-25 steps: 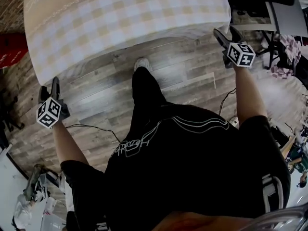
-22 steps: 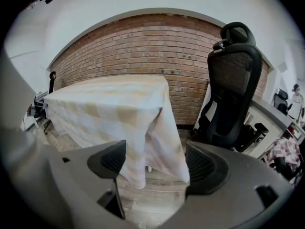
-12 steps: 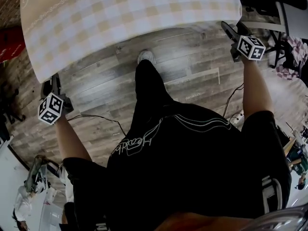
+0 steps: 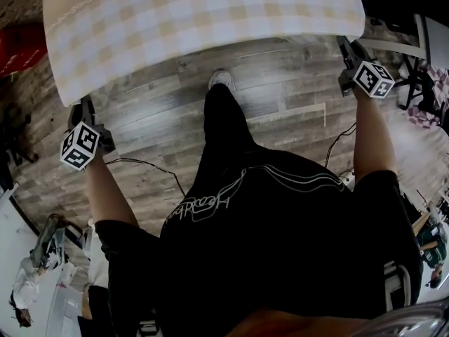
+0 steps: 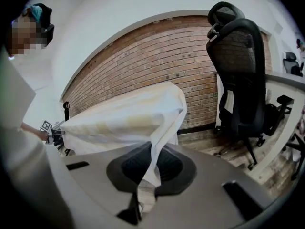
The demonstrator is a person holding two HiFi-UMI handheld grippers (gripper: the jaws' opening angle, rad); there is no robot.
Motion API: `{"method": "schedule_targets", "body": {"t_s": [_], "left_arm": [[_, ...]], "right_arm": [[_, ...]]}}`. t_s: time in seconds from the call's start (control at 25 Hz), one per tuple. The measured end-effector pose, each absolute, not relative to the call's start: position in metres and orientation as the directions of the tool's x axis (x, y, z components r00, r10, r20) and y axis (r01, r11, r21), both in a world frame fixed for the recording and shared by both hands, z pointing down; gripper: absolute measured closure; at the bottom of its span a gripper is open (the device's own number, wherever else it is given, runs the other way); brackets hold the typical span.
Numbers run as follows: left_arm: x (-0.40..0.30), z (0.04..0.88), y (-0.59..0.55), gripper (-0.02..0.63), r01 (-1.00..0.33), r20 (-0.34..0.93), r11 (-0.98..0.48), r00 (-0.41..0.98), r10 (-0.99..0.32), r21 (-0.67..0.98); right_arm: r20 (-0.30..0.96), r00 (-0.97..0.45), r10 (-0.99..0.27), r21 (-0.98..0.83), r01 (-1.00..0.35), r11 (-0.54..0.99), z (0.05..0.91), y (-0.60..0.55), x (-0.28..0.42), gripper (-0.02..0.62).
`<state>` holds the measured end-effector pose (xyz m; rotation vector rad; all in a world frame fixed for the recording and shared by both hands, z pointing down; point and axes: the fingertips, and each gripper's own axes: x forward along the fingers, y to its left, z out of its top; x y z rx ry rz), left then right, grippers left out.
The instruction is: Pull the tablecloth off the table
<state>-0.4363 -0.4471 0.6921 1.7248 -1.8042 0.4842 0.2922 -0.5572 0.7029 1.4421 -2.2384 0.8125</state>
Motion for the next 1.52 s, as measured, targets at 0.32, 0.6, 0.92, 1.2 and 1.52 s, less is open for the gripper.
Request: {"method": "schedule_targets", "body": {"t_s": [0.32,0.6,0.92,1.2,1.52], "left_arm": [[-0.433,0.681,-0.433,0.598,-0.992,0.659,0.077,0.005,-0.752,0.095],[-0.430,0.669,-0.434,0.600,-0.989,0.639,0.126,-0.047,-0.768,0.080],[-0.434,0.649,-0.434,0.600,-0.983,0.644,0.148,-0.047,-0.764,0.104],[-0.399,0.644,-0.407,0.600,-0.978,0.651,0.169,-0.050,-0.758,0.122],[-0.376,0.638,-0.349,0.600,-0.972,0.618,0.196,-0.074,-0.783,0.132]], "right_arm": [[0.626,-0.394,-0.673,-0.256,-0.919,0.300,0.696,-0.547,0.290,0.595],[0.648,-0.388,-0.655,-0.230,-0.920,0.317,0.686,-0.537,0.296,0.597],[0.651,-0.378,-0.658,-0.243,-0.926,0.290,0.672,-0.536,0.292,0.597],[0.659,-0.357,-0.662,-0.243,-0.934,0.262,0.668,-0.508,0.327,0.597],[0.618,-0.356,-0.701,-0.274,-0.933,0.233,0.668,-0.447,0.349,0.597]]}}
